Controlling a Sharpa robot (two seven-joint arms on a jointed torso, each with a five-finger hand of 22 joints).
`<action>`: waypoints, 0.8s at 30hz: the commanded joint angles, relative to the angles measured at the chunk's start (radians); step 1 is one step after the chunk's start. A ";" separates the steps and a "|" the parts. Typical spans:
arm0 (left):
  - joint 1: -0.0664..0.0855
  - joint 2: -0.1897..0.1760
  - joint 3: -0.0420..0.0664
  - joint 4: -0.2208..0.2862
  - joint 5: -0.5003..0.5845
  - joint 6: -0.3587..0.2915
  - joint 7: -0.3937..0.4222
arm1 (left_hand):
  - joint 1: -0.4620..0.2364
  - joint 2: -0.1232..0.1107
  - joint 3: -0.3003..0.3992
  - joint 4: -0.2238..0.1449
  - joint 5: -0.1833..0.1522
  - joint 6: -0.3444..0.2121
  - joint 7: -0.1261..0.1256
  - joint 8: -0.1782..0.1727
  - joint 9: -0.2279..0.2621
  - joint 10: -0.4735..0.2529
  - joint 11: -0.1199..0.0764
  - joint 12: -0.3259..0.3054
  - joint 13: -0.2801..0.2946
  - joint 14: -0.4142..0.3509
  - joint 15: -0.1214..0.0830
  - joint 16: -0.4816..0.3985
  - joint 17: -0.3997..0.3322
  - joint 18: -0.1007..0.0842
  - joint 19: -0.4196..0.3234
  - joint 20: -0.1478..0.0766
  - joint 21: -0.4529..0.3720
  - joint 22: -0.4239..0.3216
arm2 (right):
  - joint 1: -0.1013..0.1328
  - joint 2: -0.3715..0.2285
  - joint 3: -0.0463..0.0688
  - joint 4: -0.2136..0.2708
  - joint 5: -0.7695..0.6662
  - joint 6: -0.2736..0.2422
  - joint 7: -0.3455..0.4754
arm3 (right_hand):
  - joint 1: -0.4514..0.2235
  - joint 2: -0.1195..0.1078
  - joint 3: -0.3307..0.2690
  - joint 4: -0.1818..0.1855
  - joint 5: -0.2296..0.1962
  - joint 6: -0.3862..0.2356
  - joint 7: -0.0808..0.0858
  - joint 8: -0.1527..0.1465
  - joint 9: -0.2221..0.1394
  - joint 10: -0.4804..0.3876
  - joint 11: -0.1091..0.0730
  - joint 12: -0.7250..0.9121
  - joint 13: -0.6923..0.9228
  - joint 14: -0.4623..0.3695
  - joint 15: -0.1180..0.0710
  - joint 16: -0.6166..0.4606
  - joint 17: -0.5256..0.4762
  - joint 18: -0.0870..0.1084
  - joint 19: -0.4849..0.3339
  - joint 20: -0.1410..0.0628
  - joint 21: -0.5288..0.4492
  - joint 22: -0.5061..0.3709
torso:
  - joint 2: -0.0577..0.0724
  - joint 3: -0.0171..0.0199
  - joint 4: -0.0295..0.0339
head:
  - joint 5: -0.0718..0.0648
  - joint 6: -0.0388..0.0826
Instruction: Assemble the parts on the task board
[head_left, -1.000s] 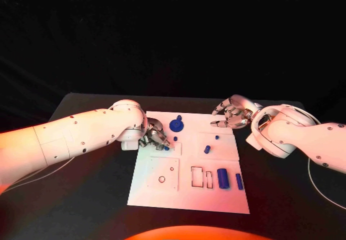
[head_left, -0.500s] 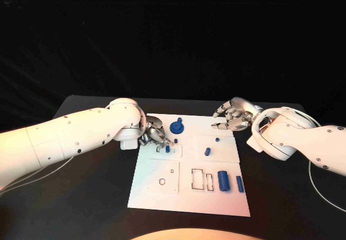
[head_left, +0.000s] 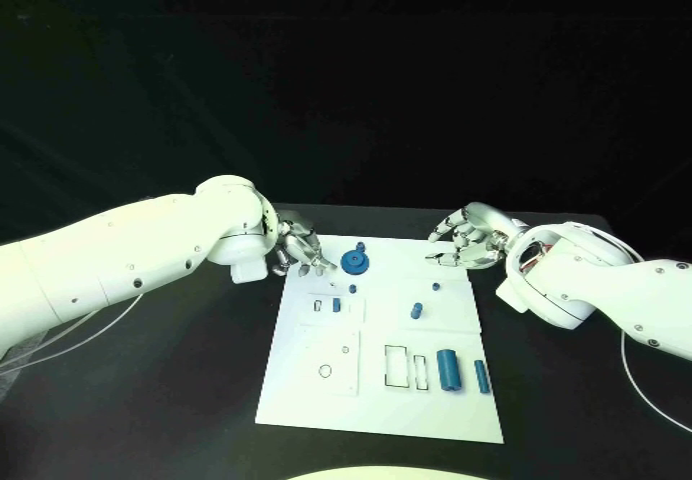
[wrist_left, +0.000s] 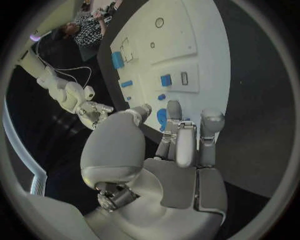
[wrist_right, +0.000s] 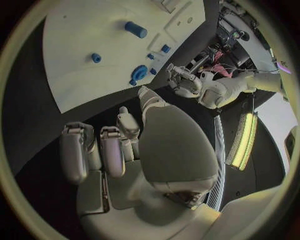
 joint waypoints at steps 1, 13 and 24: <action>0.014 0.009 0.001 -0.038 0.034 -0.069 0.024 | 0.015 0.000 -0.007 -0.002 0.000 -0.005 0.007 -0.015 -0.012 -0.008 0.003 -0.002 -0.005 0.021 0.010 -0.005 -0.001 0.018 -0.004 0.005 -0.004 -0.004 | -0.001 -0.001 0.000 0.000 -0.008 -0.001 0.012 | -0.011 -0.001 0.002 0.002 -0.001 0.002 -0.003 0.005 -0.001 -0.005 -0.004 -0.004 -0.001 0.076 -0.004 -0.003 0.151 0.010 0.039 -0.003 -0.004 0.200 | 0.002 -0.0005 -0.0008 | 0.002 0.007; 0.029 0.075 0.000 -0.163 -0.047 -0.063 0.029 | 0.001 0.007 -0.028 0.011 -0.001 -0.023 0.021 -0.060 -0.055 -0.010 0.016 0.005 -0.013 0.023 0.021 0.001 0.004 0.017 0.004 0.016 -0.002 0.001 | -0.001 -0.005 0.000 0.005 -0.007 -0.005 0.013 | -0.011 0.000 0.002 0.002 0.000 0.001 -0.003 0.005 -0.001 -0.005 -0.003 -0.004 -0.002 0.075 -0.004 -0.004 0.150 0.010 0.038 -0.003 -0.005 0.199 | 0.005 -0.0031 -0.0005 | 0.002 0.006; 0.030 0.141 -0.014 -0.271 -0.082 -0.029 0.026 | -0.016 0.019 -0.040 0.010 -0.001 0.002 0.016 -0.059 -0.068 -0.009 0.013 0.008 -0.017 0.025 0.020 0.004 0.008 0.017 0.007 0.017 -0.001 0.005 | -0.001 -0.007 0.000 0.010 -0.008 -0.008 0.014 | -0.012 0.000 0.003 0.002 0.000 0.000 -0.003 0.005 -0.001 -0.006 -0.003 -0.004 -0.002 0.075 -0.004 -0.004 0.150 0.010 0.038 -0.003 -0.006 0.199 | 0.005 -0.0041 -0.0026 | 0.005 0.000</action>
